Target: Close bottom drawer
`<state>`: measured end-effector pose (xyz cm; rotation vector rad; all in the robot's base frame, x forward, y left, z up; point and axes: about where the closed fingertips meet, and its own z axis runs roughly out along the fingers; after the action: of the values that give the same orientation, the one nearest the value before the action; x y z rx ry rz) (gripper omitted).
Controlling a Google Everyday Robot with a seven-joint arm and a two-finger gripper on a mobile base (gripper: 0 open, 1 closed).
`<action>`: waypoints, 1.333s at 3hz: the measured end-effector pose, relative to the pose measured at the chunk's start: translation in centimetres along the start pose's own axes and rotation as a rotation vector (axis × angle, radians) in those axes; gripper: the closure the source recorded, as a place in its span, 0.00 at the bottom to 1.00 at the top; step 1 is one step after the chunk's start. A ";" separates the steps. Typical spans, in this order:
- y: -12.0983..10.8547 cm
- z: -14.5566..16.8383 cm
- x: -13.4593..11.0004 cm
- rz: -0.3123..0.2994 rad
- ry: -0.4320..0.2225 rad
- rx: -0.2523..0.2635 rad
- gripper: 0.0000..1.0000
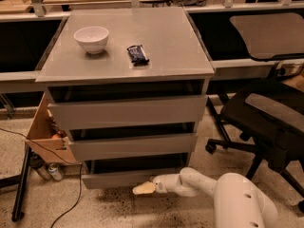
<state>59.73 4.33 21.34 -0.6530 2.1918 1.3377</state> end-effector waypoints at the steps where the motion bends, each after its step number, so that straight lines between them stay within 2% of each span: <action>1: -0.2 1.0 -0.9 0.005 -0.037 0.039 0.00; 2: -0.6 2.1 -2.1 0.009 -0.072 0.079 0.00; 4: -0.6 3.3 -4.9 -0.013 -0.108 0.110 0.00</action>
Offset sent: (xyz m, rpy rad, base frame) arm 0.0440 0.0263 0.0021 -0.0311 -0.0586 -0.1783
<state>64.35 7.80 22.70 -0.5401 2.1530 1.2079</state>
